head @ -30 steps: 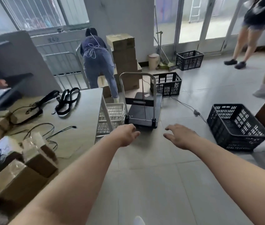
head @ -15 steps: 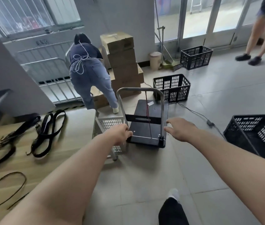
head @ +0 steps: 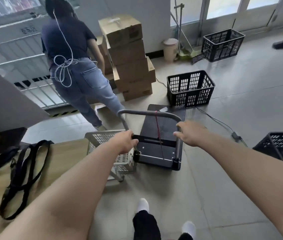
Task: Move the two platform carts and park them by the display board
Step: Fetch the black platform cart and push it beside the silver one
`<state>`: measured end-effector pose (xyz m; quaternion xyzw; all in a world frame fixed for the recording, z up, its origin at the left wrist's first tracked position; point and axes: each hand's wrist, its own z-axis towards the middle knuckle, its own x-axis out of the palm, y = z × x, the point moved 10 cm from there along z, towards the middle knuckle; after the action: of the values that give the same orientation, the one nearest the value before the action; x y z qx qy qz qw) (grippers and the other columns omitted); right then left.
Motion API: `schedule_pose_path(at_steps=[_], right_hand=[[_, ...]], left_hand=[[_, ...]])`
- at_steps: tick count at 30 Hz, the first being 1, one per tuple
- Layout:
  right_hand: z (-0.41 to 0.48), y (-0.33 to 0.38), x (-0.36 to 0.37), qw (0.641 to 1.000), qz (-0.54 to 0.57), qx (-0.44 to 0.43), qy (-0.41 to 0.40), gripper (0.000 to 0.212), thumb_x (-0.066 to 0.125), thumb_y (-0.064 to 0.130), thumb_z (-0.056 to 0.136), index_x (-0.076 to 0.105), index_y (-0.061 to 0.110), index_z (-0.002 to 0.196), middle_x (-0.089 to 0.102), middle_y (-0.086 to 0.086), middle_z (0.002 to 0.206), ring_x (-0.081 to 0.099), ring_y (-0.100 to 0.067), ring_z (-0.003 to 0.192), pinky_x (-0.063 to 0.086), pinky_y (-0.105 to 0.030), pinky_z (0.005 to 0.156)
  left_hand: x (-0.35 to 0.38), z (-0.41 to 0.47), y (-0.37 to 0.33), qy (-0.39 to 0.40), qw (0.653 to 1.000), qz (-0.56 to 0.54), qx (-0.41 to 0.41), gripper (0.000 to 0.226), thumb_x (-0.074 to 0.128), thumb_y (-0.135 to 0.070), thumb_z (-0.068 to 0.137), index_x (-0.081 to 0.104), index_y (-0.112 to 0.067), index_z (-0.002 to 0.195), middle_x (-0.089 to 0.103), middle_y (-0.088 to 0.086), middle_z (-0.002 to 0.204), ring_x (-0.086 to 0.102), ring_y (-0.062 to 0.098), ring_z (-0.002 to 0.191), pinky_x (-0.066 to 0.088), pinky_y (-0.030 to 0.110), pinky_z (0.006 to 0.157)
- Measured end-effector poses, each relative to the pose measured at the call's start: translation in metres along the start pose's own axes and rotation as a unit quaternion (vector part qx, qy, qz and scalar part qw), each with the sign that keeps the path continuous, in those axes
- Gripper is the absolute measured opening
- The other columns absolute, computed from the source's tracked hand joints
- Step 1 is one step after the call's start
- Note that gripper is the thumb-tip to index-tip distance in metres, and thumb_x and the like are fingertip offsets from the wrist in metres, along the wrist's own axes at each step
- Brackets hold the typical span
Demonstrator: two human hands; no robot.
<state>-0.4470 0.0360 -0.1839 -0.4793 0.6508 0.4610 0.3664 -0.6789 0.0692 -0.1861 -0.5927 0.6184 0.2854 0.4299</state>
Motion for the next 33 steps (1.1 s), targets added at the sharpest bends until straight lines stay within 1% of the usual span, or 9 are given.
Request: schedule_pose_path(at_steps=[3, 5, 8, 11, 16, 20, 26, 29, 33], right_hand=[[0.028, -0.01, -0.003, 1.0, -0.001, 0.022, -0.003, 0.044, 0.046, 0.047, 0.092, 0.051, 0.015, 0.123, 0.054, -0.012, 0.124, 0.051, -0.032, 0.114, 0.045, -0.046, 0.094], [0.046, -0.015, -0.005, 0.999, 0.008, 0.045, -0.008, 0.046, 0.047, 0.047, 0.092, 0.049, 0.016, 0.126, 0.05, -0.01, 0.127, 0.048, -0.031, 0.118, 0.044, -0.045, 0.096], [0.071, -0.017, -0.001, 0.996, 0.034, 0.082, -0.006, 0.049, 0.047, 0.047, 0.091, 0.045, 0.019, 0.132, 0.046, -0.006, 0.132, 0.043, -0.028, 0.123, 0.04, -0.045, 0.097], [0.096, -0.013, 0.012, 0.994, 0.04, 0.098, 0.022, 0.054, 0.047, 0.048, 0.091, 0.041, 0.019, 0.137, 0.044, -0.006, 0.136, 0.041, -0.027, 0.126, 0.041, -0.047, 0.1], [0.129, -0.005, 0.024, 0.99, 0.066, 0.121, 0.013, 0.057, 0.045, 0.047, 0.092, 0.033, 0.023, 0.143, 0.041, -0.003, 0.144, 0.04, -0.027, 0.13, 0.037, -0.045, 0.103], [0.147, 0.001, 0.039, 0.988, 0.072, 0.134, 0.031, 0.053, 0.041, 0.047, 0.093, 0.037, 0.024, 0.141, 0.044, -0.001, 0.142, 0.041, -0.025, 0.129, 0.038, -0.044, 0.1], [0.152, 0.002, 0.047, 0.984, 0.09, 0.153, -0.005, 0.039, 0.04, 0.049, 0.094, 0.051, 0.021, 0.118, 0.056, -0.005, 0.119, 0.048, -0.027, 0.113, 0.041, -0.042, 0.088], [0.139, 0.003, 0.051, 0.984, 0.097, 0.151, -0.022, 0.039, 0.041, 0.05, 0.093, 0.052, 0.021, 0.118, 0.056, -0.004, 0.118, 0.047, -0.026, 0.113, 0.041, -0.041, 0.09], [0.113, -0.004, 0.057, 0.983, 0.084, 0.158, -0.031, 0.038, 0.042, 0.049, 0.093, 0.051, 0.021, 0.117, 0.055, -0.003, 0.119, 0.046, -0.026, 0.114, 0.04, -0.04, 0.091]], left_hand=[[-0.017, 0.048, -0.005, -0.016, 1.0, 0.008, 0.017, 0.055, 0.05, -0.041, 0.095, 0.039, -0.017, 0.143, 0.044, 0.013, 0.146, 0.043, 0.034, 0.131, 0.037, 0.043, 0.108], [-0.029, 0.079, -0.007, -0.032, 0.999, 0.014, 0.032, 0.06, 0.05, -0.043, 0.093, 0.033, -0.021, 0.146, 0.036, 0.009, 0.151, 0.035, 0.034, 0.136, 0.033, 0.048, 0.111], [-0.045, 0.123, -0.004, -0.048, 0.997, 0.035, 0.043, 0.062, 0.051, -0.043, 0.093, 0.028, -0.024, 0.147, 0.032, 0.006, 0.151, 0.029, 0.032, 0.137, 0.032, 0.051, 0.111], [-0.049, 0.161, 0.002, -0.029, 0.996, 0.066, 0.056, 0.059, 0.05, -0.046, 0.092, 0.029, -0.027, 0.144, 0.033, 0.003, 0.147, 0.03, 0.03, 0.135, 0.034, 0.05, 0.108], [-0.037, 0.204, 0.009, 0.039, 0.988, 0.114, 0.099, 0.056, 0.045, -0.049, 0.094, 0.031, -0.031, 0.145, 0.038, 0.002, 0.146, 0.031, 0.029, 0.134, 0.032, 0.046, 0.107], [-0.023, 0.221, 0.017, 0.069, 0.983, 0.119, 0.121, 0.043, 0.044, -0.05, 0.093, 0.044, -0.033, 0.132, 0.053, 0.005, 0.132, 0.044, 0.03, 0.121, 0.04, 0.047, 0.102], [-0.012, 0.223, 0.019, 0.077, 0.984, 0.103, 0.12, 0.037, 0.033, -0.056, 0.095, 0.044, -0.039, 0.126, 0.052, 0.001, 0.126, 0.041, 0.03, 0.119, 0.039, 0.054, 0.096], [-0.002, 0.214, 0.017, 0.085, 0.984, 0.096, 0.123, 0.035, 0.028, -0.054, 0.097, 0.044, -0.041, 0.125, 0.05, 0.0, 0.125, 0.039, 0.031, 0.119, 0.035, 0.062, 0.097], [0.017, 0.189, 0.008, 0.071, 0.982, 0.102, 0.143, 0.034, 0.024, -0.05, 0.099, 0.042, -0.039, 0.126, 0.048, 0.001, 0.128, 0.038, 0.031, 0.121, 0.029, 0.063, 0.103]])
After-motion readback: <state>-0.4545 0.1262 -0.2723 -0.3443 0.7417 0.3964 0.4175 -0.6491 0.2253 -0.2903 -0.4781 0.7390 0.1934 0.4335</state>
